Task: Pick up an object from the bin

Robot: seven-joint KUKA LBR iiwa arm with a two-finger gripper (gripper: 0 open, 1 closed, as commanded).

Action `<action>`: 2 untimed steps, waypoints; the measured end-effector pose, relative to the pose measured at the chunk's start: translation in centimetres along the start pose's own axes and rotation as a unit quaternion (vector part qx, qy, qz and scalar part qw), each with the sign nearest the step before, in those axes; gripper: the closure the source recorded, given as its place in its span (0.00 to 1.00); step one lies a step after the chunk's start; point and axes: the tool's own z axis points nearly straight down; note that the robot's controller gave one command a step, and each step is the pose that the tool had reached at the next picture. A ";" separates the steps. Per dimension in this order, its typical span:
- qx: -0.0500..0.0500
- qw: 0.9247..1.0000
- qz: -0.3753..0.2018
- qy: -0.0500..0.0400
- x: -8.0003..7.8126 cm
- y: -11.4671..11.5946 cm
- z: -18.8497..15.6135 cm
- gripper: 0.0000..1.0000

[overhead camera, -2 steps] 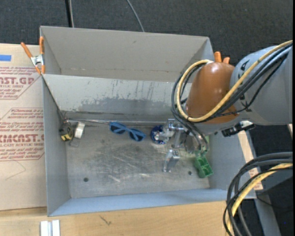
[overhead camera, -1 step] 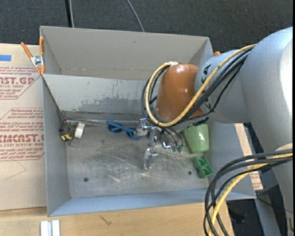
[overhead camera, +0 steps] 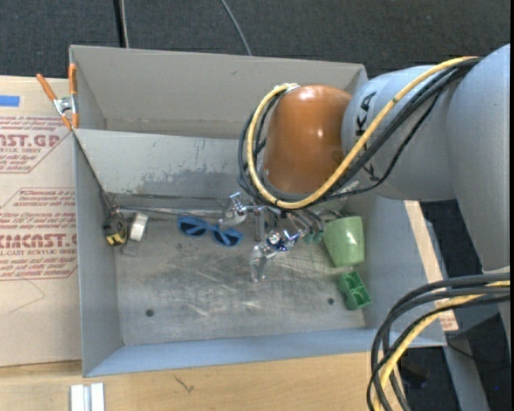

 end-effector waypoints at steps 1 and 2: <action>-0.001 0.986 0.165 -0.003 -1.5 -0.6 5.4 0.00; 0.000 0.986 0.165 -0.003 -1.4 -0.6 5.2 1.00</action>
Offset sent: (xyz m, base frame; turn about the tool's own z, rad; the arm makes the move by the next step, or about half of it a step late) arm 0.0128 -0.0020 -0.0585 0.3330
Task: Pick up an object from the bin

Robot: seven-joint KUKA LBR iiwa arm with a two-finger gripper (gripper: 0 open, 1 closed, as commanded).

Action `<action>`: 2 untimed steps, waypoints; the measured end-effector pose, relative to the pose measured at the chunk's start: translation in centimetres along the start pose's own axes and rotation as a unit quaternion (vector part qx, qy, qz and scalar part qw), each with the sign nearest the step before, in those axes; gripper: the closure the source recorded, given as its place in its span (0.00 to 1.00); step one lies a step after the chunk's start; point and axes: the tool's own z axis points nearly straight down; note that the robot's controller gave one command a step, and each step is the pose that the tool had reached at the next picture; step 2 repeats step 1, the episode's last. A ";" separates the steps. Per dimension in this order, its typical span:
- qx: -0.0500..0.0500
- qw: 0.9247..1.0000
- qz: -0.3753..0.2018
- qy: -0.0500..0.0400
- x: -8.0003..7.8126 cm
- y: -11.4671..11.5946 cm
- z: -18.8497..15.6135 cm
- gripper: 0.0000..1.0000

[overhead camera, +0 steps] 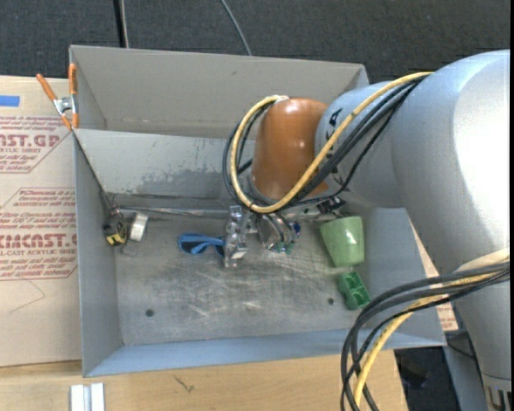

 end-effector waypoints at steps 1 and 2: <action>0.002 1.000 -0.005 0.000 -0.1 -1.0 -12.4 1.00; 0.002 1.000 -0.005 0.000 -0.1 -1.0 -12.4 1.00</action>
Offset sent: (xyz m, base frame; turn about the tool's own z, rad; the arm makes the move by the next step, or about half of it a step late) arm -0.0015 -0.0108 0.1193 -0.0098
